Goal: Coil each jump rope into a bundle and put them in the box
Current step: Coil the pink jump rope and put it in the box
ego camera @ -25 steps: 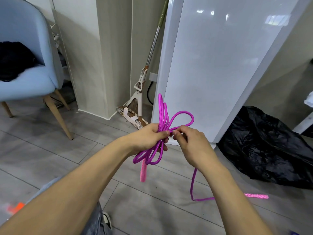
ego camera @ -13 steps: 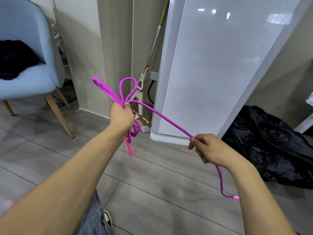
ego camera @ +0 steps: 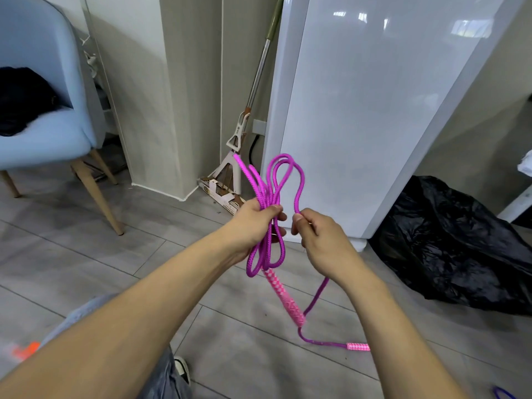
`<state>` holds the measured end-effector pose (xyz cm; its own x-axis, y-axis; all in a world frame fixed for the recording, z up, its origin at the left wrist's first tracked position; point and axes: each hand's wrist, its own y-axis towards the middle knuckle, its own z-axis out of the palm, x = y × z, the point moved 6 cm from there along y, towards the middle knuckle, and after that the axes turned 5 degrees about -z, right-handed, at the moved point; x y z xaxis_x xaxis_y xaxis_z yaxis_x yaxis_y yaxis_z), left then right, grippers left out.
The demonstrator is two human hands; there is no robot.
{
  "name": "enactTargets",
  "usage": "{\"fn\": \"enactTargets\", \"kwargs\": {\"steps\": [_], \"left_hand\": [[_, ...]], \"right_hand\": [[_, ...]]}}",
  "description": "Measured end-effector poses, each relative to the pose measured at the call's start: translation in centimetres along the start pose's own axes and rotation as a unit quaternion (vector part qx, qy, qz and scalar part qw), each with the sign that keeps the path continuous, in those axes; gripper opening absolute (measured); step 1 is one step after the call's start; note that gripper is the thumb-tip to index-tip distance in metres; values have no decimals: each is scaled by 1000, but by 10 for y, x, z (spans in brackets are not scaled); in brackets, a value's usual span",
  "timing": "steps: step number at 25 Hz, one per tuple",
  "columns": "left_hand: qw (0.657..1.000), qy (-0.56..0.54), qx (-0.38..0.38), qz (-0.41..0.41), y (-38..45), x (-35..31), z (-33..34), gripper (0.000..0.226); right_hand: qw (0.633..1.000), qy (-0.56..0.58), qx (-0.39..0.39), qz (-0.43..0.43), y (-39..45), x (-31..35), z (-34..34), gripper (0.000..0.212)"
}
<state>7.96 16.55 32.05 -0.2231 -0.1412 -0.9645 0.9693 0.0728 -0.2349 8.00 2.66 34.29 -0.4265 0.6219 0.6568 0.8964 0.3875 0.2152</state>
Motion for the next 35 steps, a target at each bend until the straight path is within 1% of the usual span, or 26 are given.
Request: {"fn": "enactTargets", "kwargs": {"steps": [4,8,11,13,15,19,21,22,24,26,27,29,31,33,35], "left_hand": [[999,33,8,31,-3,3,11,18],[998,47,21,38,-6,4,10,27],[996,75,1,51,-3,4,7,26],[998,12,-26,47,0,-2,1,23],[994,-93,-55,31,3,-10,-11,20],[958,-272,-93,-13,17,-22,-52,24],[933,-345,-99,-8,25,-27,-75,22],[929,-355,-104,-1,29,-28,-85,21],[945,-303,-119,19,34,-29,-95,19],[973,-196,-119,42,31,-30,-90,16],[983,-139,-107,51,26,-30,-82,14],[995,-29,-66,65,15,-32,-61,14],[996,45,-13,71,5,-30,-39,18],[993,85,44,74,-3,-25,-19,17],[988,103,89,71,-9,-18,-2,17]], "right_hand": [[998,-40,28,-29,-2,3,16,31],[997,-53,48,-28,-4,-1,19,22],[998,-42,46,-31,-3,3,20,25],[998,-18,49,-26,-2,5,20,29],[997,6,74,-13,-1,5,19,34],[978,97,177,50,-8,-10,15,39],[970,90,209,81,-14,-20,7,41],[970,79,211,89,-15,-25,2,41],[976,71,184,89,-13,-31,-8,39],[985,72,139,71,-9,-31,-15,35],[989,68,121,56,-7,-27,-17,33],[993,62,100,27,-4,-19,-17,30],[993,61,97,9,-3,-14,-13,29],[994,59,94,-2,-2,-10,-8,29],[996,30,81,-16,0,-7,-4,30]]}}
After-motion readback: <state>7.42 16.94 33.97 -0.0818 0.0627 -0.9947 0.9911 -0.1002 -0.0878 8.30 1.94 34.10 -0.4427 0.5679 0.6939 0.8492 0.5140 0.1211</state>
